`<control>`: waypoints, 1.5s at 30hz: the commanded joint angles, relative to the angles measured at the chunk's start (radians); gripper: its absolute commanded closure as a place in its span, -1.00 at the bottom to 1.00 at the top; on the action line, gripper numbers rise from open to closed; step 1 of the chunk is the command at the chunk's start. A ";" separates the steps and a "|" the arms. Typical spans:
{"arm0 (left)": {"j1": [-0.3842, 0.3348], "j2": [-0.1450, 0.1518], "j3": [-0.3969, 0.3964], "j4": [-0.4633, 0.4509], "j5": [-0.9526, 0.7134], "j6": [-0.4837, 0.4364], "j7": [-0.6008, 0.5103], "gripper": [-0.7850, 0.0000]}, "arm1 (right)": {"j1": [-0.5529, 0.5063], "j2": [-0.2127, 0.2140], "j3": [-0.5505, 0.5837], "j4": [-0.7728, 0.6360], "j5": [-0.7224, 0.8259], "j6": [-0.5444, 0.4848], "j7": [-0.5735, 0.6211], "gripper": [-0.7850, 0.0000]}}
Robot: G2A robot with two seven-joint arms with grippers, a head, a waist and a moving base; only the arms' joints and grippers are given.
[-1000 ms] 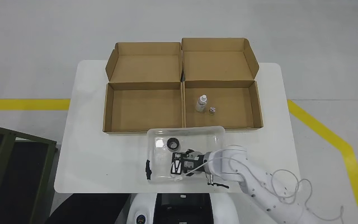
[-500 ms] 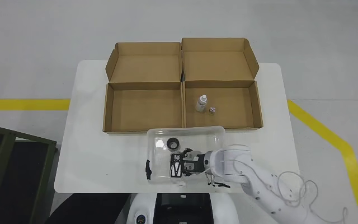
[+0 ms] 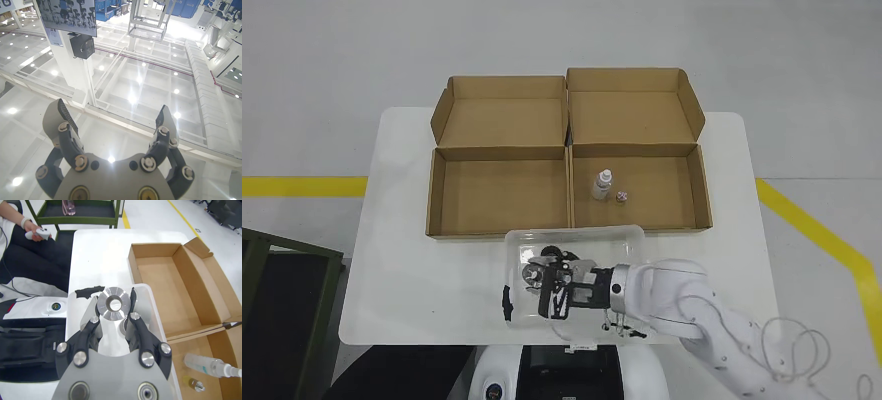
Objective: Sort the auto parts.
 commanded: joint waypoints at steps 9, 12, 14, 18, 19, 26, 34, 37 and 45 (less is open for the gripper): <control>0.000 0.000 0.000 0.000 0.000 0.000 0.000 -1.00 | 0.022 -0.017 0.036 -0.047 0.009 0.119 -0.220 1.00; 0.000 0.000 0.000 0.000 0.000 0.000 0.000 -1.00 | 0.044 -0.022 0.050 -0.075 0.007 0.137 -0.256 1.00; 0.000 0.000 0.000 0.000 0.000 0.000 0.000 -1.00 | 0.054 -0.026 0.058 -0.089 0.016 0.149 -0.284 1.00; 0.000 0.000 0.000 0.000 0.000 0.000 0.000 -1.00 | 0.073 -0.032 0.075 -0.102 0.036 0.163 -0.339 1.00; 0.000 0.000 0.000 0.000 0.000 0.000 0.000 -1.00 | 0.076 -0.034 0.078 -0.103 0.038 0.165 -0.349 1.00; 0.000 0.000 0.000 0.000 0.000 0.000 0.000 -1.00 | 0.076 -0.047 0.110 -0.079 0.111 0.209 -0.520 1.00; 0.000 0.000 0.000 0.000 0.000 0.000 0.000 -1.00 | 0.044 -0.048 0.173 -0.095 0.119 0.214 -0.606 1.00; 0.000 0.000 0.000 0.000 0.000 0.000 0.000 -1.00 | 0.030 -0.048 0.196 -0.106 0.123 0.211 -0.640 1.00; 0.000 0.000 0.000 0.000 0.000 0.000 0.000 -1.00 | -0.002 -0.049 0.255 -0.130 0.082 0.212 -0.737 1.00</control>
